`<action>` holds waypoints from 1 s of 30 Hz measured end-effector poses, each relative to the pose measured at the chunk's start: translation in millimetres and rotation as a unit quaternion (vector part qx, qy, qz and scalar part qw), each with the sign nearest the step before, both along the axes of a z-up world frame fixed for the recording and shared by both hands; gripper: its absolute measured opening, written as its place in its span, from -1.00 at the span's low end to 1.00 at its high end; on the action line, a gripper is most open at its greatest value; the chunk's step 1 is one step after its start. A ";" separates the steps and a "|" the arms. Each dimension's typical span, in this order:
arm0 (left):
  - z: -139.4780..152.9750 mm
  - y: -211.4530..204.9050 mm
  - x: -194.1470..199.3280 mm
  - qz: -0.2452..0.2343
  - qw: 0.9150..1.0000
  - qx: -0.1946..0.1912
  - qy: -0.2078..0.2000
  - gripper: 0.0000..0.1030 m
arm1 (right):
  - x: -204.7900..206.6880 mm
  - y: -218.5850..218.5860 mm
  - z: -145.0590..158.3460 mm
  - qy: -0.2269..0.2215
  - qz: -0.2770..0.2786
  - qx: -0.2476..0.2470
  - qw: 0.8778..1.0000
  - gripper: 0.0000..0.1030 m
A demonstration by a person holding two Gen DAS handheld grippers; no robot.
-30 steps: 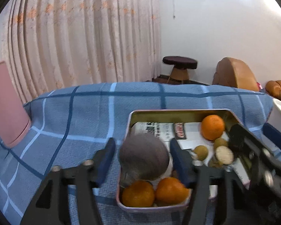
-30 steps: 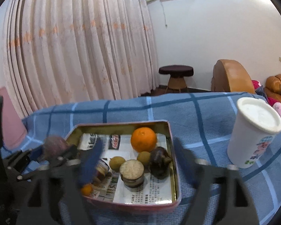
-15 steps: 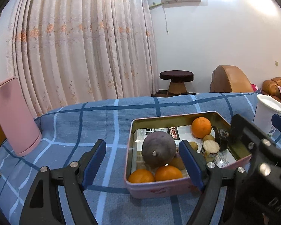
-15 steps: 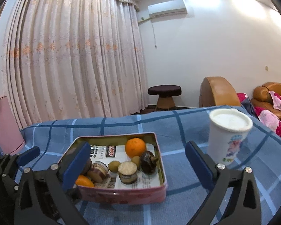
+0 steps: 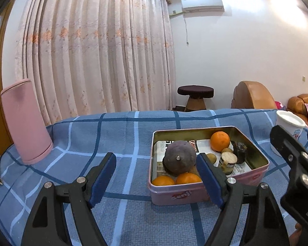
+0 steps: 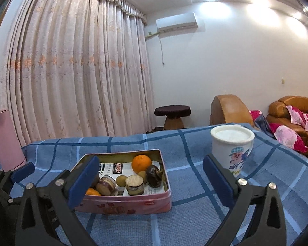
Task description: Organize fruits
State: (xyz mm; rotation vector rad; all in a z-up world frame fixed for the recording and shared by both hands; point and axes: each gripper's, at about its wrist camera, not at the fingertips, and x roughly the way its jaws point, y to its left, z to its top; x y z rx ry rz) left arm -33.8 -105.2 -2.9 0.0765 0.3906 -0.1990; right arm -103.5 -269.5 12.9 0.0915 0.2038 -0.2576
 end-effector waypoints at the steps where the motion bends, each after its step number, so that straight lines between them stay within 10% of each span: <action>1: 0.0 1.1 -0.7 0.001 1.000 -0.002 0.000 0.58 | -0.5 0.1 0.1 0.000 0.001 -0.001 1.000 1.00; 30: -4.0 3.4 -1.8 0.010 1.000 -0.001 -0.002 0.60 | -3.6 2.1 -0.6 -0.006 -0.001 -0.006 1.000 1.00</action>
